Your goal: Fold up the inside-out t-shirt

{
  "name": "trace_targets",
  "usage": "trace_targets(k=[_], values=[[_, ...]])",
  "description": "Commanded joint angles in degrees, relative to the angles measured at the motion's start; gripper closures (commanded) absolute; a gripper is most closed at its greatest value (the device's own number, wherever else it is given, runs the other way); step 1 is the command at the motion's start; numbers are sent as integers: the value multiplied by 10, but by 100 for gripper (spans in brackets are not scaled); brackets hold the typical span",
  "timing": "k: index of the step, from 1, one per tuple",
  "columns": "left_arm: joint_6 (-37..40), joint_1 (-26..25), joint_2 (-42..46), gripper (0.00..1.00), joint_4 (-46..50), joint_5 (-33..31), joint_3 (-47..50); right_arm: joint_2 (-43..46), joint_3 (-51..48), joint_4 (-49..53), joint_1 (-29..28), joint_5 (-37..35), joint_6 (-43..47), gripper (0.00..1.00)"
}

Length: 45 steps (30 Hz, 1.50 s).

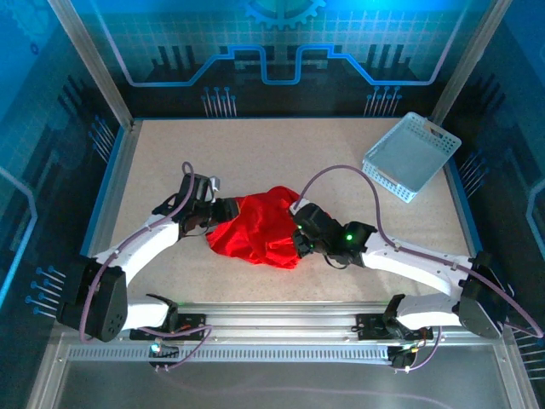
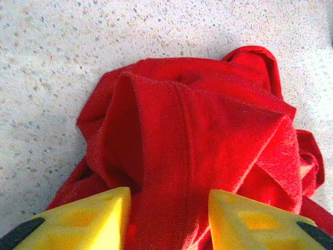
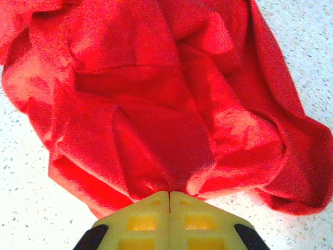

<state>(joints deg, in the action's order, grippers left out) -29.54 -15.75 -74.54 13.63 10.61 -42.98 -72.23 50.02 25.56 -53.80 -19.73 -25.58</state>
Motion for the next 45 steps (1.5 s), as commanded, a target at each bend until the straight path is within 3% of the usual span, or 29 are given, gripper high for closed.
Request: trace_targets(k=[1, 9, 13, 22, 27, 34, 45], values=[[6, 3, 2, 63, 0, 29, -7, 10, 1, 29, 22, -34, -30, 100], [0, 3, 6, 91, 5, 35, -7, 59, 15, 51, 61, -32, -23, 100], [-5, 3, 13, 99, 3, 42, -7, 69, 25, 63, 79, -31, -18, 100], [-22, 3, 50, 100, 1, 48, 1, 89, 33, 84, 117, -22, -16, 100], [-21, 3, 150, 100, 21, 9, -24, 136, 68, 120, 150, -18, 21, 100], [-30, 5, 253, 100, 78, -70, -145, 198, 200, 179, 171, 2, 107, 100], [19, 5, 259, 100, 109, -70, -481, 153, 573, 252, 172, 126, 179, 100]])
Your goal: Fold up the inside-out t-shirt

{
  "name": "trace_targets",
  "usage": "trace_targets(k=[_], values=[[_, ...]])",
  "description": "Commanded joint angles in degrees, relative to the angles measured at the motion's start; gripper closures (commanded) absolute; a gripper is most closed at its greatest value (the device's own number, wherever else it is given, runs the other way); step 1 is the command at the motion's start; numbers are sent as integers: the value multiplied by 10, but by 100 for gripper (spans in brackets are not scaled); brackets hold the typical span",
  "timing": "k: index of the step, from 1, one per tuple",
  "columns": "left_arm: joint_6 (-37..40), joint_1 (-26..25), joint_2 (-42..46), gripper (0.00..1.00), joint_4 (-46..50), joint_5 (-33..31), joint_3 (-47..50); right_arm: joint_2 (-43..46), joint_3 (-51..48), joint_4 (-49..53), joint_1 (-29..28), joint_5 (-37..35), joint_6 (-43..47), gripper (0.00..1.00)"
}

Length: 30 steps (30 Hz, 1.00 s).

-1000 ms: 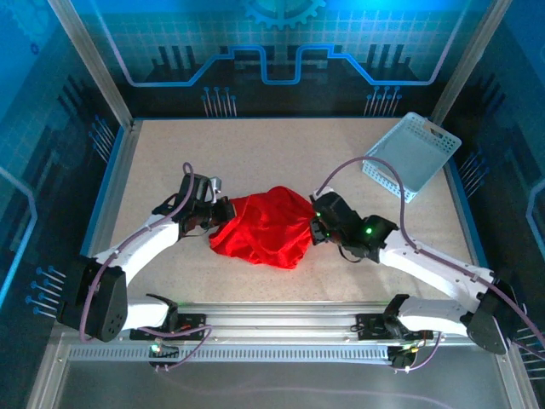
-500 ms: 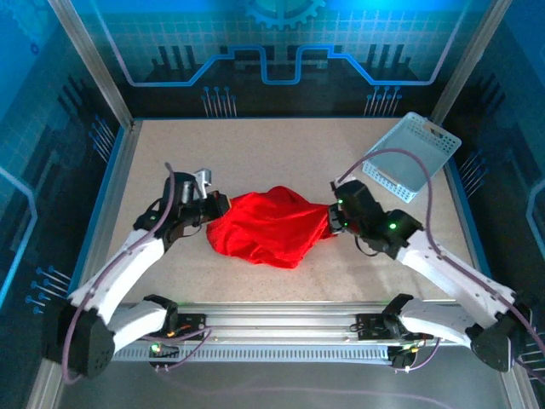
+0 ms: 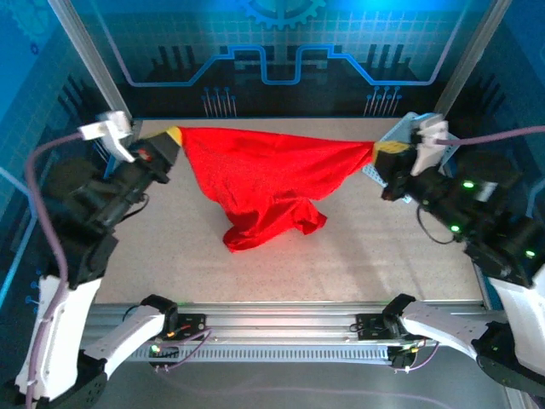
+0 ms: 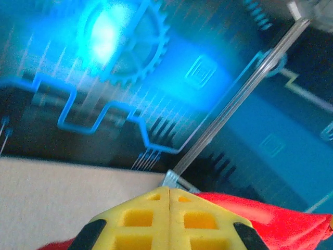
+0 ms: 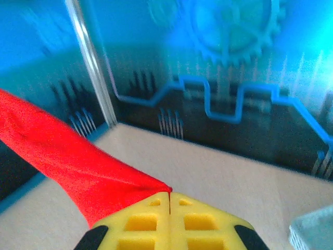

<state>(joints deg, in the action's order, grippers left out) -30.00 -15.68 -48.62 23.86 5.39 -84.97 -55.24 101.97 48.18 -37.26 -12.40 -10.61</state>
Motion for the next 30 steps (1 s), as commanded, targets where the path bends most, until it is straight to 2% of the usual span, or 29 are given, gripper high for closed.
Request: trace_targets(k=[1, 5, 10, 13, 15, 18, 21, 23, 24, 26, 28, 29, 30], values=[[29, 4, -6, 100, 7, -12, -82, -26, 73, 23, 6, 65, 30, 100], [43, 4, -31, 100, 15, -9, -164, -59, 111, 9, 6, 91, 29, 100], [47, 4, -102, 100, 68, 26, -202, -108, 70, 41, 5, 6, 23, 100], [39, 3, -194, 100, 148, 50, -209, -147, 7, 57, 4, -11, 3, 100], [38, 0, -268, 100, 181, 84, -176, -163, -68, 30, 1, 10, -17, 100], [34, -19, -333, 100, 175, 61, -94, -194, -165, -12, -3, 44, -52, 100], [31, -21, -388, 100, 209, 52, -104, -260, -170, 24, -16, 28, -68, 100], [48, -33, -387, 100, 206, 58, -119, -273, -147, 45, -44, 17, -42, 100], [62, -47, -365, 100, 176, 61, -108, -249, -158, 22, -66, 35, -16, 100], [76, -77, -311, 100, 101, 50, -62, -178, -214, -71, -85, 142, 7, 100], [64, -81, -268, 100, 42, 46, -13, -113, -292, -181, -84, 229, -8, 100], [58, -79, -262, 100, 36, 30, 3, -96, -332, -220, -83, 239, -16, 100], [53, -75, -268, 100, 46, 4, 10, -106, -347, -226, -82, 205, -31, 100]])
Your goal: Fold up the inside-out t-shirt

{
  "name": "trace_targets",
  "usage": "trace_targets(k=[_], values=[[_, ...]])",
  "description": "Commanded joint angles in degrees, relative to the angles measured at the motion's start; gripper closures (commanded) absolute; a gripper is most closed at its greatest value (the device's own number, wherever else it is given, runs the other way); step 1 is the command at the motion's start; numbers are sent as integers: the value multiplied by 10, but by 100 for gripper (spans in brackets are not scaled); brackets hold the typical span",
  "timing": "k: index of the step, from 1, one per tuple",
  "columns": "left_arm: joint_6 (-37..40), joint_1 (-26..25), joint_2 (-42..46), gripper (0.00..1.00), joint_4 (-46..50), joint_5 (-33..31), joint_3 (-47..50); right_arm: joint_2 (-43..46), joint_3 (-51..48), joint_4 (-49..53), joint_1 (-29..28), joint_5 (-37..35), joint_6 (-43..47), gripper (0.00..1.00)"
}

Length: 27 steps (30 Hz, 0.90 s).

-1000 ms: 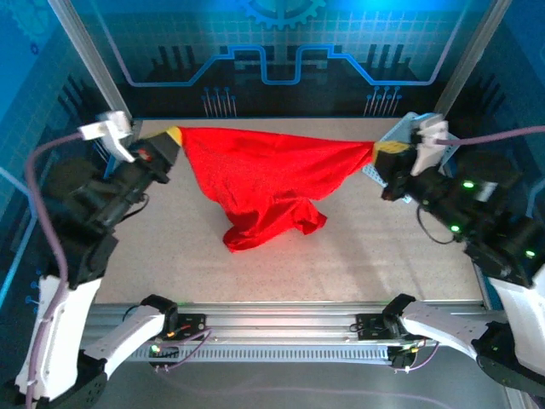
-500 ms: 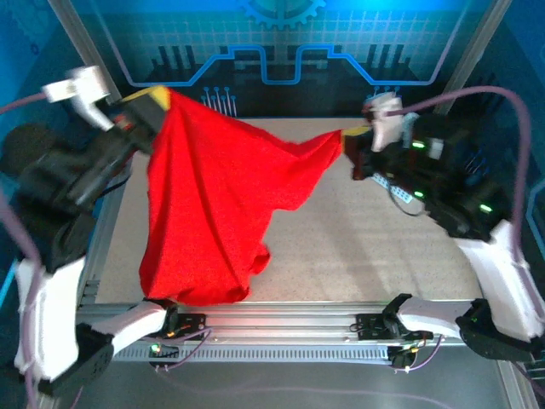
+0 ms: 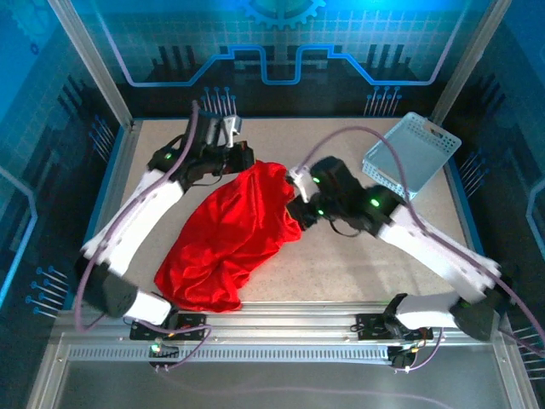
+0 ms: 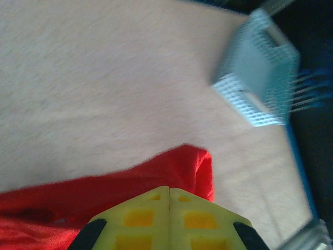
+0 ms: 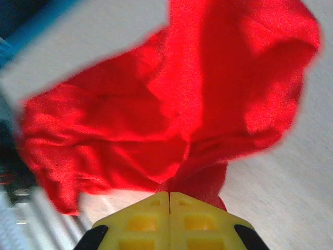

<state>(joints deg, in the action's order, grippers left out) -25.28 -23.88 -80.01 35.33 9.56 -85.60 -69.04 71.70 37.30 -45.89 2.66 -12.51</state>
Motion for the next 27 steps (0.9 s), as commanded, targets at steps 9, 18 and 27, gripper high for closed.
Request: trace_targets(k=[9, 18, 27], values=[[-24, 34, -70, 100, 20, -74, -9, -135, -28, -6, -27, -146, -104, 100], [6, 22, -253, 56, 170, -108, -140, -143, -18, -9, 5, -120, -160, 100], [7, -153, 120, 19, -149, -265, 305, -117, 8, -6, 11, -104, -271, 100]])
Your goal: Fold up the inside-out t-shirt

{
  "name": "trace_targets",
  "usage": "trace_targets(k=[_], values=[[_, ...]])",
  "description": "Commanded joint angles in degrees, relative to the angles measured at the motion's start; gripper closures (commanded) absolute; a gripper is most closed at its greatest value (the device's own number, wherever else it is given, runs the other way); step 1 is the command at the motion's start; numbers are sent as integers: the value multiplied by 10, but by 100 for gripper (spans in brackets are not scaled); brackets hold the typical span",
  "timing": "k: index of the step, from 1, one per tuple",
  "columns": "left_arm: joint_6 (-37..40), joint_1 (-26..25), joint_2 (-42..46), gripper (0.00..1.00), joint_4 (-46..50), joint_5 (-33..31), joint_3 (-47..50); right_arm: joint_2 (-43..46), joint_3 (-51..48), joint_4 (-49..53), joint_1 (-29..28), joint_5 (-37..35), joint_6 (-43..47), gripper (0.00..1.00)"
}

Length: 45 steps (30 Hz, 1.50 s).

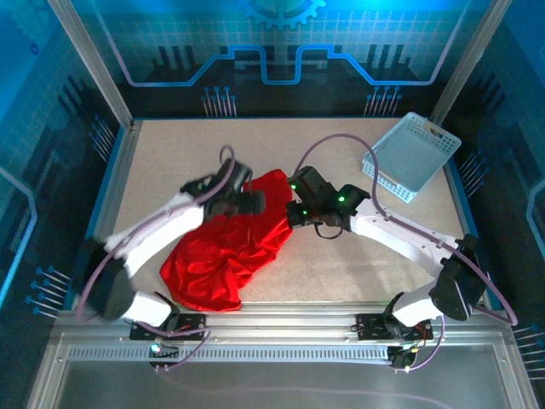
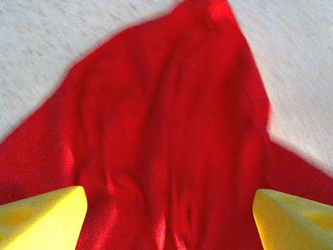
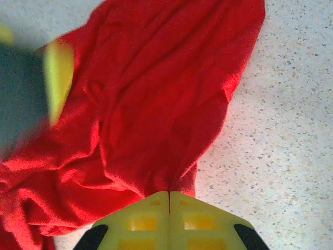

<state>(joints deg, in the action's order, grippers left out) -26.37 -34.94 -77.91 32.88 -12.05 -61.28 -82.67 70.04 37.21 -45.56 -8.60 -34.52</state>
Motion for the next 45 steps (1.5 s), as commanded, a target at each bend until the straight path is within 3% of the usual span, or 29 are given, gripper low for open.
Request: trace_targets(k=[1, 6, 10, 14, 18, 24, 27, 35, 45], values=[[26, -63, 120, 20, -145, -40, 91, 20, 28, -6, 10, 11, -52, 100], [11, -170, 135, 31, -177, -60, 163, 12, 53, -8, 15, 33, -57, 100], [-22, -197, 87, 49, -238, -31, 188, 5, 72, -6, 16, 48, -64, 100], [-50, -198, 39, 62, -292, -10, 180, 5, 78, -4, 14, 51, -70, 100], [-80, -196, 10, 68, -295, -63, 169, 6, 74, -4, 13, 53, -75, 100], [-120, -166, -19, 73, -280, -101, 161, 13, 65, -9, 13, 55, -79, 100], [-123, -159, -17, 71, -273, -118, 163, 14, 66, -7, 12, 56, -77, 100], [-131, -140, -31, 73, -288, -98, 163, 14, 61, -11, 7, 59, -78, 100], [-122, -131, -33, 97, -333, -42, 168, 15, 46, -1, 5, 23, -79, 100]])
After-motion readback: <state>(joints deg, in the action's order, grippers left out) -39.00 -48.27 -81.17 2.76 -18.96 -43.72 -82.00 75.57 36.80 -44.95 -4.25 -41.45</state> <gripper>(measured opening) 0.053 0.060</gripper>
